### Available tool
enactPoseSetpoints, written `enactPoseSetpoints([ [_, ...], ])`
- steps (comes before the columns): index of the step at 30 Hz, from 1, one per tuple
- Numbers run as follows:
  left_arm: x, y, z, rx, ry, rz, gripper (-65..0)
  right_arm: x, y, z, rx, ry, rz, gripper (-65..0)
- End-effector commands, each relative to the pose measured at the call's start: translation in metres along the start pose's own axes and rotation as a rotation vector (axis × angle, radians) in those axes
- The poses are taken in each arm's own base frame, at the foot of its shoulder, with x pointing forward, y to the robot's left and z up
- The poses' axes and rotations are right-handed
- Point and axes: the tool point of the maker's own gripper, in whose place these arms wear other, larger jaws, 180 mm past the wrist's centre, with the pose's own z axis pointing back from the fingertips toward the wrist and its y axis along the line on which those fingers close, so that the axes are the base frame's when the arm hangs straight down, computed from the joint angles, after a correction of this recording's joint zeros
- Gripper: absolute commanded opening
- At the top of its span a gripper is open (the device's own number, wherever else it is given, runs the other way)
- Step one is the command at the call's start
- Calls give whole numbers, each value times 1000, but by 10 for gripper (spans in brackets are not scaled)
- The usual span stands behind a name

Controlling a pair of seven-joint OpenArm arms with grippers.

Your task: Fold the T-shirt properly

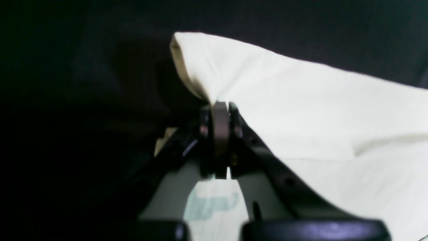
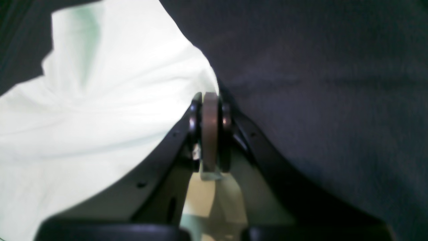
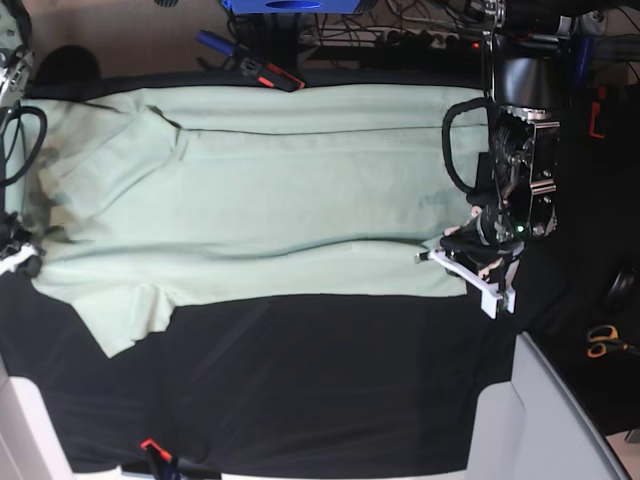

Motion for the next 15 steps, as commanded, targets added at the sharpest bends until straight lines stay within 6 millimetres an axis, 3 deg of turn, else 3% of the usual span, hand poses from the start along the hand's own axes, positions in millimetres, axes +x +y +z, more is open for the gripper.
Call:
enactPoseSetpoints([
  [1, 20, -1, 6, -8, -60, -12, -650, 26, -9, 7, -13, -65, 15, -650],
  [4, 20, 0, 13, -8, -75, -29, -650, 18, -11, 8, -18, -53, 12, -650],
  [10, 3, 10, 16, 10, -45, -40, -650, 16, -11, 8, -17, -44, 15, -643],
  [13, 4, 13, 17, 16, -46, -45, -621, 6, -11, 8, -20, 21, 10, -527],
  [15, 7, 16, 18, 22, -51, -51, -502, 3, -11, 8, -19, 43, 11, -415],
])
